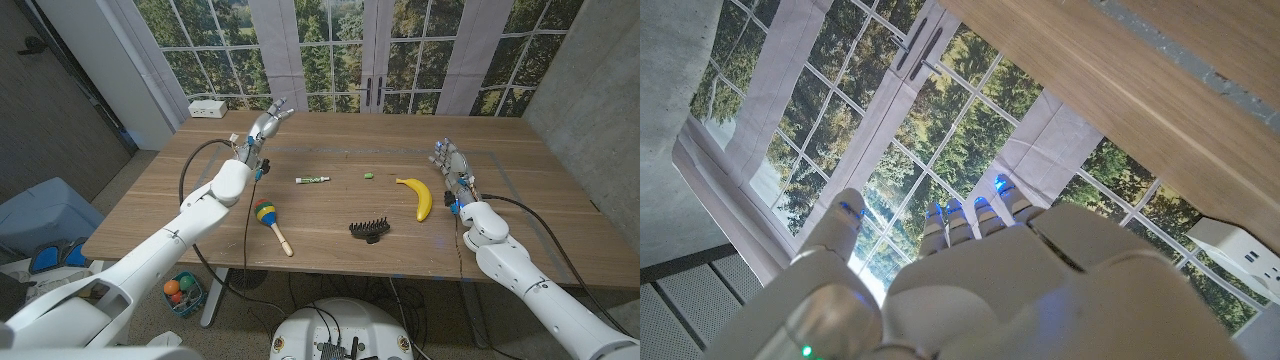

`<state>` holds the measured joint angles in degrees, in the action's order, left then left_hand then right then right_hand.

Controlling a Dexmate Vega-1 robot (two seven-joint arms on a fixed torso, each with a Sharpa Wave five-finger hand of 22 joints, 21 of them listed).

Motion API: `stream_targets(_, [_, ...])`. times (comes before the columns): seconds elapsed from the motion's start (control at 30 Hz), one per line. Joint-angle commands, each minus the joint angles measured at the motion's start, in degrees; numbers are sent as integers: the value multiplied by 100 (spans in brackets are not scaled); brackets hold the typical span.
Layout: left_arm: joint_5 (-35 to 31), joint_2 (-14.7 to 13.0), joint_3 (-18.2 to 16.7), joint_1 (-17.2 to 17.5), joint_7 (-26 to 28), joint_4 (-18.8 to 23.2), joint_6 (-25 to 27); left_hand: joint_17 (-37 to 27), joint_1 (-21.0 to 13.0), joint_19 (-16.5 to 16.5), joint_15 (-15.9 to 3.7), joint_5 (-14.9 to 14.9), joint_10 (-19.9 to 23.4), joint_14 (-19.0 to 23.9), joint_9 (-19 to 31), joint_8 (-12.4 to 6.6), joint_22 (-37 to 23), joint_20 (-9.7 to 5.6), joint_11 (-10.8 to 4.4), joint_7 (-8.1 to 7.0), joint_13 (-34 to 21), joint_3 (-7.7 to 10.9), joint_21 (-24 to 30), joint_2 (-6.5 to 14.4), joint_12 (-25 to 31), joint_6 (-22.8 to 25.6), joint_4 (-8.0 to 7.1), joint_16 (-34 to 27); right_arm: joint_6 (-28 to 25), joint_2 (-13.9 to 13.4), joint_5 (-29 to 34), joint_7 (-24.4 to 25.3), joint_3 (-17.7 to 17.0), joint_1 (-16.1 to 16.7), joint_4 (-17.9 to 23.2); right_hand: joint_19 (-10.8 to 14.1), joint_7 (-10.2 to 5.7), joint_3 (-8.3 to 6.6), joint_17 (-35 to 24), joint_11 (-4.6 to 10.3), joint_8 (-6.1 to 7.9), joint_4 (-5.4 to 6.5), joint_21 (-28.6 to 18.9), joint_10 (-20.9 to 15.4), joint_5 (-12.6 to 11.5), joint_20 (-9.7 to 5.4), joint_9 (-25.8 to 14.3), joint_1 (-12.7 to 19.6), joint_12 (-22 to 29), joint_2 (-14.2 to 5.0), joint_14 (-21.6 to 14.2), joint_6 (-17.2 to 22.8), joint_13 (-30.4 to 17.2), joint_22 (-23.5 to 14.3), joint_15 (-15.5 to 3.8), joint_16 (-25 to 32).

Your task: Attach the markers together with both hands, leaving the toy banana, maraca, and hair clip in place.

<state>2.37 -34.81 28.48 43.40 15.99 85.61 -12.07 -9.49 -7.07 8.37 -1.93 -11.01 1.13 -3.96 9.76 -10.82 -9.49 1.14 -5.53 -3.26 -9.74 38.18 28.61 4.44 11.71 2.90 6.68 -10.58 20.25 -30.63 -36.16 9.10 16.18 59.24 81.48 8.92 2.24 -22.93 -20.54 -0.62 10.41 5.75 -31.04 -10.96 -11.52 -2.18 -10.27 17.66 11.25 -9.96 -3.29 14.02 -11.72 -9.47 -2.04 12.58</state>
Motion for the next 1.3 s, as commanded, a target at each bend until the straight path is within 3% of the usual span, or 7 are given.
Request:
stream_targets(0.03, [-603, -116, 159, -74, 159, 287, 447, -16, -61, 57, -73, 24, 86, -22, 5, -47, -18, 4, -33, -22, -24, 9, -44, -5, 49, 117, 87, 21, 53, 3, 6, 32, -35, 64, 12, 42, -30, -29, 13, 13, 55, -90, 13, -52, 30, -270, -7, 84, 39, 58, -48, 49, -11, -14, -201, 34])
stream_targets(0.43, [-1226, -268, 366, -171, 165, 628, 1033, -23, -227, 116, 7, 48, 158, 20, 14, -38, -21, 180, -98, -96, -36, 18, -201, -127, 23, 151, 316, 1, 90, 17, 27, 56, -50, 70, -3, 63, -28, -48, 50, 11, 56, -202, 53, -61, 51, -261, -7, 147, 40, 70, -57, 58, -5, -15, -202, 34])
stream_targets(0.8, [-1782, -390, 579, -303, 55, 901, 1571, -35, -391, 104, 75, 67, 58, -18, 28, -7, -29, 304, -116, -229, -51, -17, -316, -316, -43, -18, 406, 19, 140, 59, 17, 77, -69, 67, -45, 79, -27, -44, 60, 14, 58, -237, 78, -67, 66, -255, -8, 149, 41, 68, -62, 68, -2, -17, -197, 41])
stream_targets(0.9, [-1887, -426, 628, -329, -9, 965, 1677, -39, -464, 1, 92, 70, 35, 53, 34, -18, -32, 377, -120, -233, -57, -26, -322, -380, -52, -45, 415, -11, 133, 58, 7, 60, -67, 64, -57, 83, -26, -42, 62, 16, 59, -243, 85, -74, 70, -255, -8, 146, 43, 68, -62, 73, -2, -17, -195, 43])
stream_targets(1.0, [-1930, -460, 660, -354, -98, 1001, 1716, -53, -774, -265, -4, 82, -44, 610, 44, -36, -44, 473, -71, -241, -70, -16, -369, -519, -66, -161, 418, -150, 134, 70, -5, 65, -70, 65, -64, 87, -18, -39, 65, 19, 59, -253, 93, -75, 74, -236, -8, 144, 43, 68, -71, 75, -1, -18, -160, 49])
stream_targets(1.17, [-2017, -499, 677, -351, -120, 1072, 1762, -57, -864, -341, -4, 86, -91, 669, 46, -43, -49, 505, -19, -258, -72, -18, -380, -559, -76, -184, 417, -142, 151, 77, -18, 55, -76, 73, -72, 90, -10, -32, 68, 18, 60, -263, 106, -82, 81, -218, -8, 137, 45, 74, -72, 80, 0, -18, -162, 52])
stream_targets(1.3, [-2073, -540, 680, -343, -152, 1129, 1777, -68, -1172, -632, 10, 98, 99, 883, 48, -207, -61, 529, -12, -381, -75, -24, -397, -692, 4, 247, 415, -137, 175, 77, -17, 71, -89, 104, -49, 90, -6, -26, 71, 14, 62, -273, 122, -97, 87, -207, -9, 129, 50, 73, -75, 91, 1, -19, -148, 57])
